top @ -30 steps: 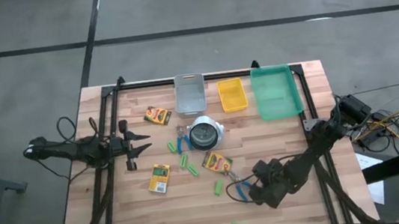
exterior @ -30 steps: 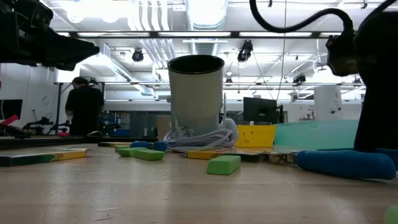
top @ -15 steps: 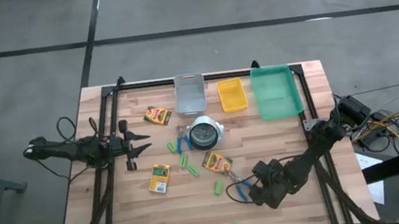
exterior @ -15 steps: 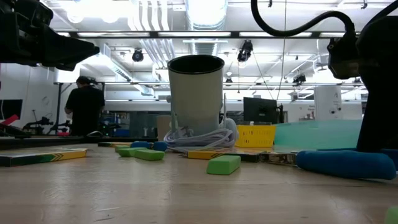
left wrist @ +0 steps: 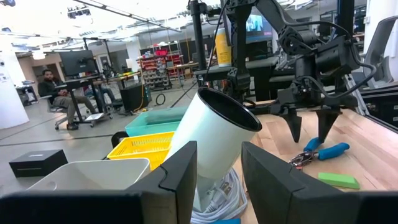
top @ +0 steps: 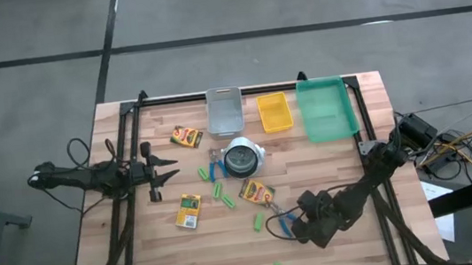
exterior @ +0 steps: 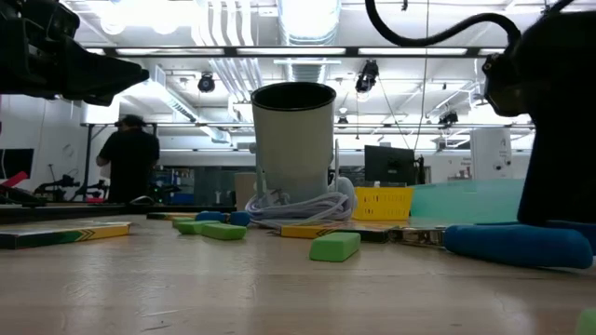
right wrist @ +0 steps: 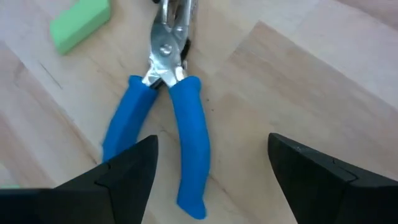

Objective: Pick & Place School Supplies
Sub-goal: Put the blue punch plier into the green bin

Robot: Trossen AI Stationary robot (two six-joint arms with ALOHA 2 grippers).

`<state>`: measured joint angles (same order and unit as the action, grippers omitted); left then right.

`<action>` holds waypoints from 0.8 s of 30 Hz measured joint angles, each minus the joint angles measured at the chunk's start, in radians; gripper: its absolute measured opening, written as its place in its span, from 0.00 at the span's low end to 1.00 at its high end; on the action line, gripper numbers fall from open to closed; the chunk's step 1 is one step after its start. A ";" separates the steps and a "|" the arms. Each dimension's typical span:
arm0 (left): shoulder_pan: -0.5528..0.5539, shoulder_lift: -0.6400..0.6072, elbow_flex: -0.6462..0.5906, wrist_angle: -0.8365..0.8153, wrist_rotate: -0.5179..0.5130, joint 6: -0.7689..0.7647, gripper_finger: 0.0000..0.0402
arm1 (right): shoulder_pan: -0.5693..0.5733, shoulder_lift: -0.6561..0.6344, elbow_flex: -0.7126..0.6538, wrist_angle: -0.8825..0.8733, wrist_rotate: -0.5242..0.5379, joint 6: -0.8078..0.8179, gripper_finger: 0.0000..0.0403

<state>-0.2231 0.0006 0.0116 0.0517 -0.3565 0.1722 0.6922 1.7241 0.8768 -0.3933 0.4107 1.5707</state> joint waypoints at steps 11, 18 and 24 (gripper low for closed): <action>0.000 0.000 0.000 0.000 0.000 0.000 0.33 | 0.002 0.024 -0.012 -0.026 -0.026 -0.090 0.71; 0.000 0.000 0.000 0.000 0.000 0.000 0.33 | 0.000 0.020 -0.014 -0.042 -0.040 -0.106 0.61; 0.000 0.000 0.000 0.000 0.000 0.000 0.33 | 0.000 0.019 -0.015 -0.046 -0.044 -0.112 0.43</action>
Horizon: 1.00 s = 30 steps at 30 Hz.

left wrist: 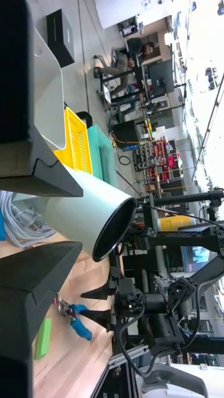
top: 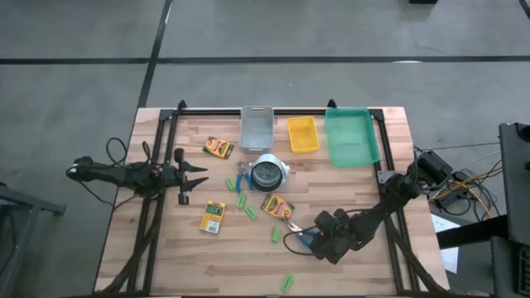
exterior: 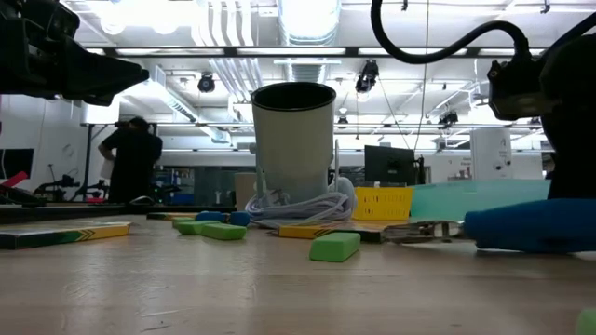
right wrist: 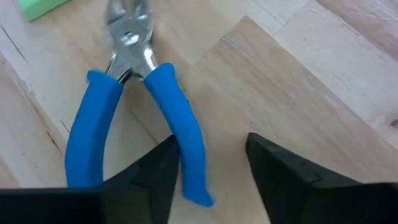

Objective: Pick & Place School Supplies
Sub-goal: Put the blue punch plier into the green bin

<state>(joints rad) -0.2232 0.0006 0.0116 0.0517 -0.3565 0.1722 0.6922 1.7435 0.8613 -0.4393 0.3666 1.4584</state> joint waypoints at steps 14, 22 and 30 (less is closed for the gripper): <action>0.000 0.000 0.000 0.000 0.000 0.000 0.33 | 0.000 -0.001 0.014 -0.009 -0.012 0.000 0.07; 0.000 0.000 0.000 0.000 0.000 0.000 0.33 | 0.001 -0.002 0.014 -0.006 -0.005 0.000 0.07; 0.000 0.000 0.000 0.000 0.000 0.000 0.33 | 0.002 -0.045 0.013 -0.035 0.029 -0.026 0.07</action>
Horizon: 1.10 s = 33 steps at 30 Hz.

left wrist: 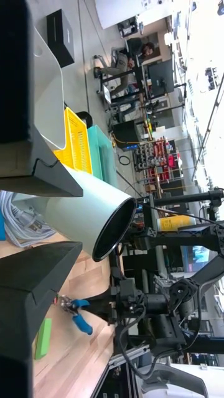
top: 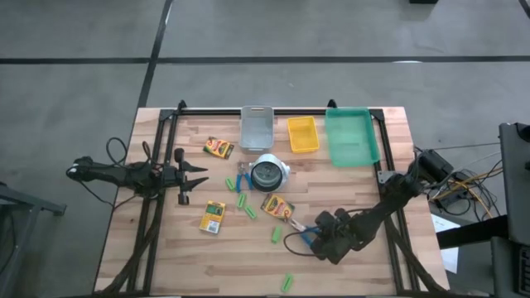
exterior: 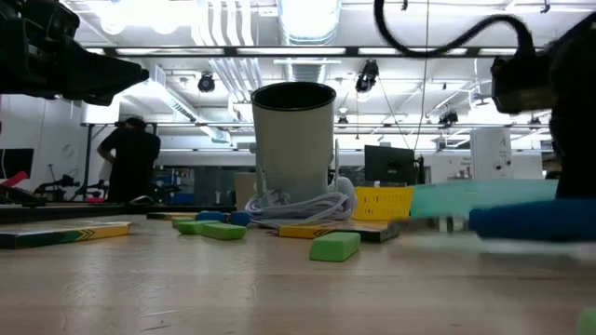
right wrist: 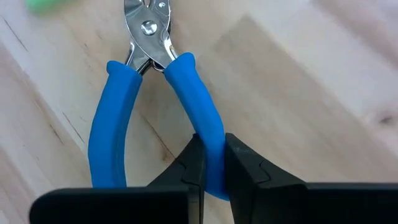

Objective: Pick & Place School Supplies
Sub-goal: Put the blue punch plier into the green bin

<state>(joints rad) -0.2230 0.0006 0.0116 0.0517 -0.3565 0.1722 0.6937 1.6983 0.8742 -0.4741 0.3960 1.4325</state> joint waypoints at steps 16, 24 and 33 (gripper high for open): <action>0.000 0.000 0.000 0.000 0.000 0.000 0.33 | -0.049 -0.466 0.001 -0.357 0.382 -0.002 0.07; 0.000 0.000 0.000 0.000 0.000 0.000 0.33 | -0.141 -0.739 0.002 -0.644 0.520 -0.002 0.07; 0.000 0.000 0.000 0.000 0.000 0.000 0.33 | -0.366 -0.934 0.003 -0.773 0.524 -0.103 0.07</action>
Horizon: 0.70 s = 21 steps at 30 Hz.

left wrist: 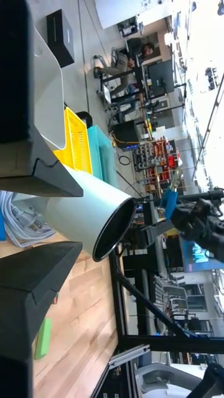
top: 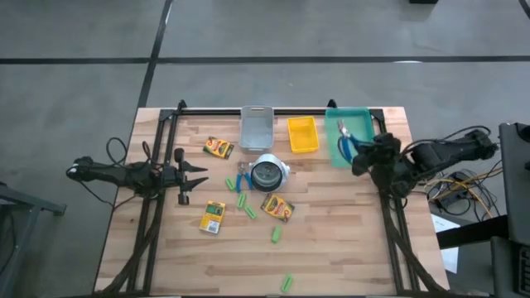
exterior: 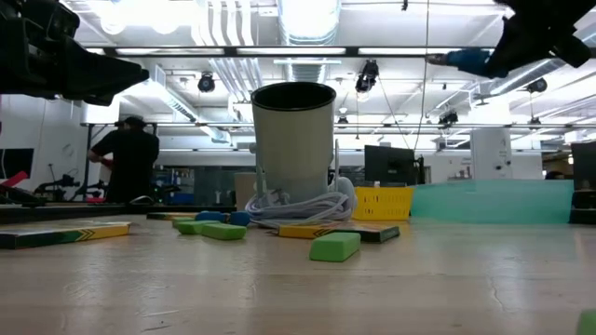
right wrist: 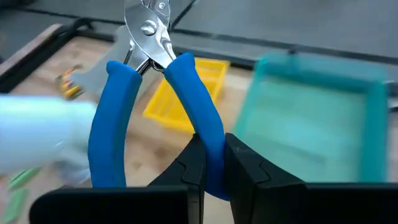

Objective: Pick & Place School Supplies
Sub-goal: Put the blue punch plier into the green bin

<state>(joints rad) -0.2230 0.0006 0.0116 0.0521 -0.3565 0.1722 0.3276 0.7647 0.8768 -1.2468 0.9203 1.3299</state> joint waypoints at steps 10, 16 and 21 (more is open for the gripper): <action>0.000 0.000 0.000 0.000 0.000 0.000 0.33 | -0.372 -0.043 0.000 -0.004 -0.093 -0.137 0.07; 0.000 0.000 0.000 0.000 0.000 0.000 0.33 | -0.577 -0.044 0.000 0.073 -0.264 -0.327 0.07; 0.000 0.000 0.000 0.000 0.000 0.000 0.33 | -0.740 -0.029 0.000 0.175 -0.368 -0.452 0.07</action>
<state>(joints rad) -0.2230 0.0006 0.0116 0.0521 -0.3565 0.1722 -0.4129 0.7357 0.8768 -1.0722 0.5527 0.8780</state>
